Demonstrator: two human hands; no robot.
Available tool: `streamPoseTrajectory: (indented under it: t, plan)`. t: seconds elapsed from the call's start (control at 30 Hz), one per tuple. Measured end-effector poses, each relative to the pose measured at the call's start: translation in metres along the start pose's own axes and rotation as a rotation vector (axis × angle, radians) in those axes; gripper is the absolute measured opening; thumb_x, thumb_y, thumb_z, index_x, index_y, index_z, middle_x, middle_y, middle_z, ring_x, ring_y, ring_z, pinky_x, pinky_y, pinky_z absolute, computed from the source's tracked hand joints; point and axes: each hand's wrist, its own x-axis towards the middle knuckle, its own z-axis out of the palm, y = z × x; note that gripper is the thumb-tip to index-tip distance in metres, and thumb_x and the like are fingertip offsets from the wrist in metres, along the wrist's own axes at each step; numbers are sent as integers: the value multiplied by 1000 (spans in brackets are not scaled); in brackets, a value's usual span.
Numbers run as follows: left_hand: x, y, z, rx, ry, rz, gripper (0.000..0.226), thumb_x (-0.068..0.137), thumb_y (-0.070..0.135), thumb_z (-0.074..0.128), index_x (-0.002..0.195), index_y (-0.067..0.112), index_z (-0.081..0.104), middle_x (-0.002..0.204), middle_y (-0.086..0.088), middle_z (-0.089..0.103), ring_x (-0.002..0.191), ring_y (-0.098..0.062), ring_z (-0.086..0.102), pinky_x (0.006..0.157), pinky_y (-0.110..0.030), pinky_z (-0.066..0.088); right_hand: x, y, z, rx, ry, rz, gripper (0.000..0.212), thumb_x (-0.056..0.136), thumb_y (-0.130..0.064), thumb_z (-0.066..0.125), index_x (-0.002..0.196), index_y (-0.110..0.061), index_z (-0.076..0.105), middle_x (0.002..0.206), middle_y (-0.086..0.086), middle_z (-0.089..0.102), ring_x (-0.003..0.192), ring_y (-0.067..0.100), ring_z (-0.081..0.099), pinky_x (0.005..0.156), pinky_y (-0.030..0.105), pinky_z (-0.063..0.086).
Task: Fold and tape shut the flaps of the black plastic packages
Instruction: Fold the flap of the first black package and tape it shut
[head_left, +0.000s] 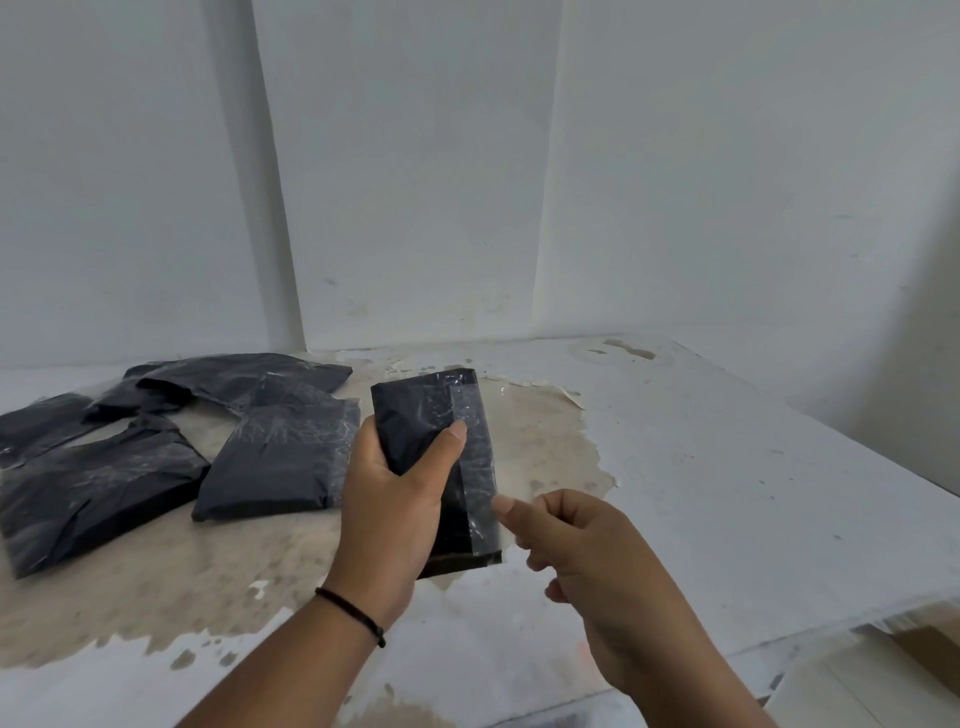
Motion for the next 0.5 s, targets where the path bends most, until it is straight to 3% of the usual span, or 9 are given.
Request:
streamPoseTrajectory:
  t: [0.17,0.3,0.4,0.47,0.5]
  plan:
    - [-1,2,2,-63,-2,-32,21,76,32,76,93,36,63,92,6,73,88,-17,70,80,-48,57,1,5,4,-42,23,-47,43,71,-41,76,61,-16,42,58,-1,42,54,9,40,52,19,37]
    - [-1,4,4,-112,5,-55,21,77,28,75,93,34,63,89,5,74,84,-17,71,77,-47,59,3,12,3,-56,35,-82,42,71,-39,77,63,-15,44,54,-5,38,43,3,33,43,12,32]
    - [-3,4,4,-120,5,-61,20,75,31,76,92,36,65,91,4,74,88,-21,71,80,-50,57,2,16,4,-13,10,-94,40,66,-51,78,83,-22,57,72,-11,58,62,1,53,56,14,39]
    - [-4,3,3,-137,4,-66,22,75,34,75,94,36,65,94,0,73,90,-25,71,81,-52,56,1,17,6,59,-32,-89,53,62,-54,79,105,-34,56,95,-11,69,87,3,65,70,18,47]
    - [-5,2,4,-163,1,-70,24,76,33,75,98,34,65,95,-1,74,90,-26,71,80,-53,57,1,17,8,68,-41,-95,58,63,-51,80,113,-34,53,98,-7,70,91,5,67,75,21,49]
